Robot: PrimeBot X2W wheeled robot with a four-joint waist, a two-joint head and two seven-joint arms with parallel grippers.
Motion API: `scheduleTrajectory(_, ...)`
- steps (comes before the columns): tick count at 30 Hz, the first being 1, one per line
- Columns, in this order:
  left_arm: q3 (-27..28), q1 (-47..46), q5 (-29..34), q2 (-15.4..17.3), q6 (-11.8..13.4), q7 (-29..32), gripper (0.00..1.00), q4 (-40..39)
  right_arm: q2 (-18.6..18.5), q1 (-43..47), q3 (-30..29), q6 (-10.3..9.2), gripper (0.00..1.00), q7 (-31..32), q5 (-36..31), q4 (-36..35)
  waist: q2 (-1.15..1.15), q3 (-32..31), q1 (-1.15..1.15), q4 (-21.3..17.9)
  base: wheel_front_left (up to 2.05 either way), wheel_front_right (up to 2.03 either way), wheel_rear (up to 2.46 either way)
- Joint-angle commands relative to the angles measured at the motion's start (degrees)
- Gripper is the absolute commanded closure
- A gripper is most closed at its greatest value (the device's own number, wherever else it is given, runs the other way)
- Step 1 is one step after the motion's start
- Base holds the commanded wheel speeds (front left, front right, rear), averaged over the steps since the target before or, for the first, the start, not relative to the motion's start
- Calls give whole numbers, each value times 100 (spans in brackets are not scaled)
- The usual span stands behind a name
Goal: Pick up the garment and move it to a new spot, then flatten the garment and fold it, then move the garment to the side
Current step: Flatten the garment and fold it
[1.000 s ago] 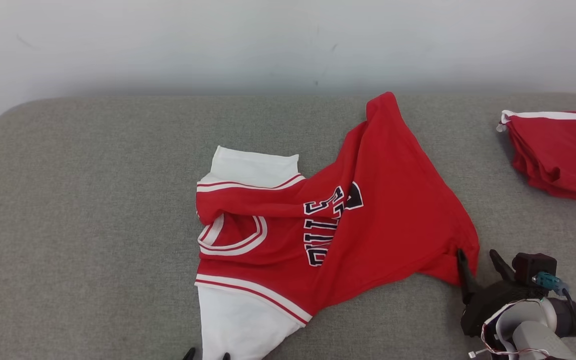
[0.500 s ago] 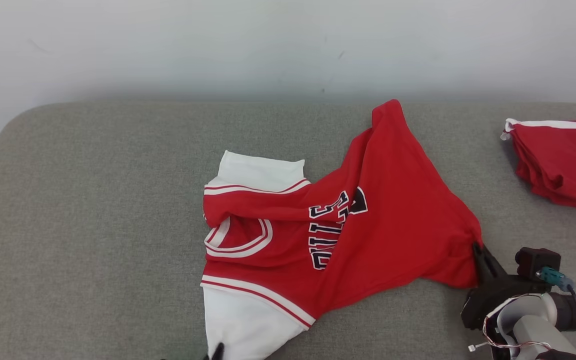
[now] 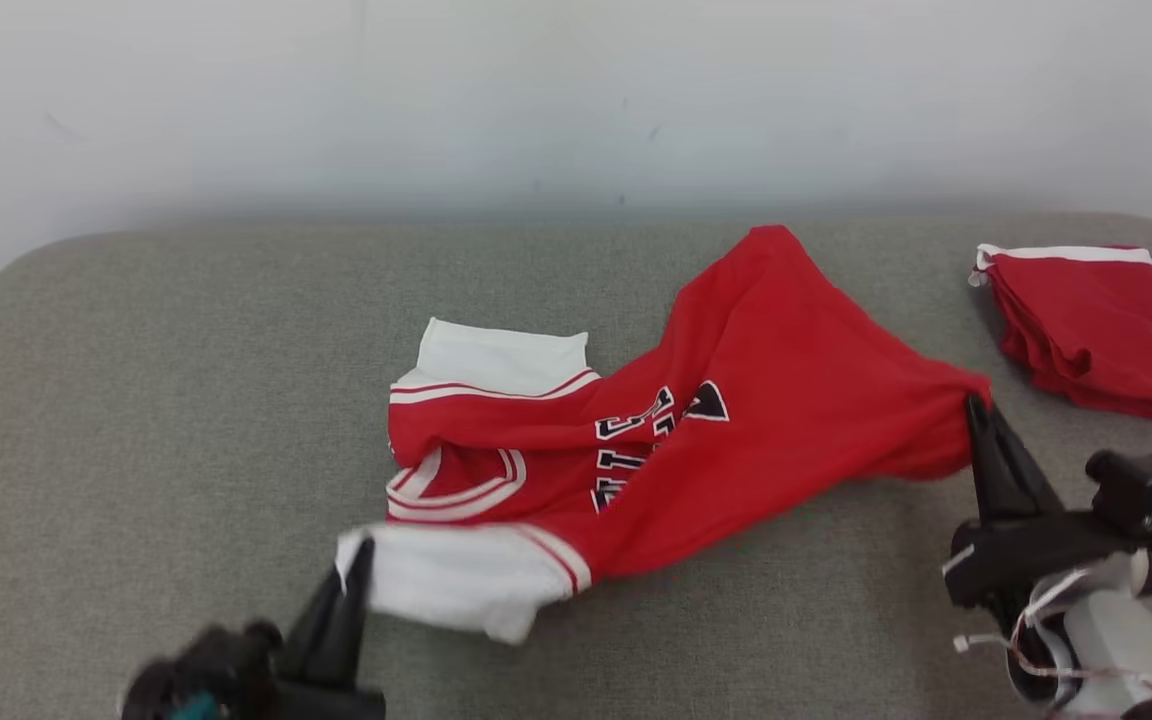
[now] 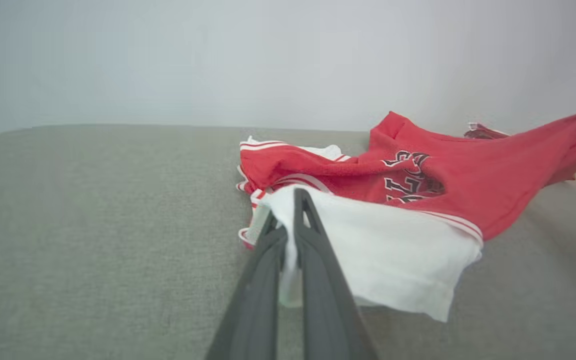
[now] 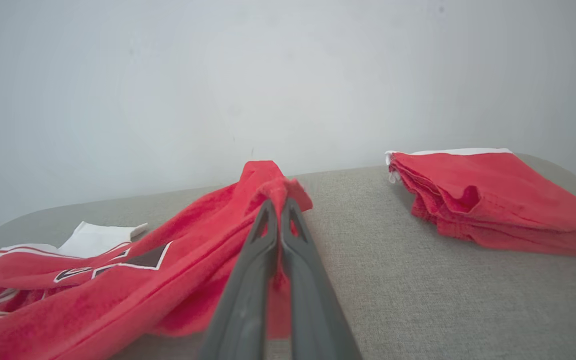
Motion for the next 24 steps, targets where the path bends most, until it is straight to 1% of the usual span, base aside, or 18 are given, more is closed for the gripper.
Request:
scheduleTrajectory(1,-9,-354,-64,158,11,39,100,-182,-44,-208,64,-16,100,29,78,-199,0,94,1,-39,0,0,0)
scheduleTrajectory(4,-109,-1066,-199,546,11,311,100,-455,-76,-616,185,-16,100,207,227,-487,0,296,1,-67,0,0,0)
scheduleTrajectory(8,-264,-2334,-584,1003,11,768,100,-664,-172,-1460,241,-16,100,519,345,-712,0,740,1,-45,0,0,0)
scheduleTrajectory(11,-366,-3487,-903,1340,10,1075,100,-566,-193,-2314,247,-16,100,822,395,-727,0,1180,1,-29,0,0,0)
scheduleTrajectory(13,-416,-4290,-1132,1469,10,1241,100,-377,-248,-2977,209,-16,100,1018,392,-649,0,1509,1,-7,0,0,0)
scheduleTrajectory(16,-372,-5544,-1468,1540,10,1417,100,50,-239,-4069,76,-16,100,1300,365,-414,0,2041,1,5,0,0,0)
scheduleTrajectory(19,-477,-6657,-1483,1580,10,1419,100,618,-154,-5107,-13,-16,100,1430,228,-96,0,2469,1,7,0,0,0)
scheduleTrajectory(21,-478,-7363,-1527,1539,10,1348,100,977,-90,-5766,-44,-16,100,1499,150,131,0,2720,1,-8,0,0,0)
scheduleTrajectory(24,-587,-8261,-1498,1521,10,1228,100,1494,-25,-6665,-77,-16,100,1524,31,526,0,2978,1,-42,0,0,0)
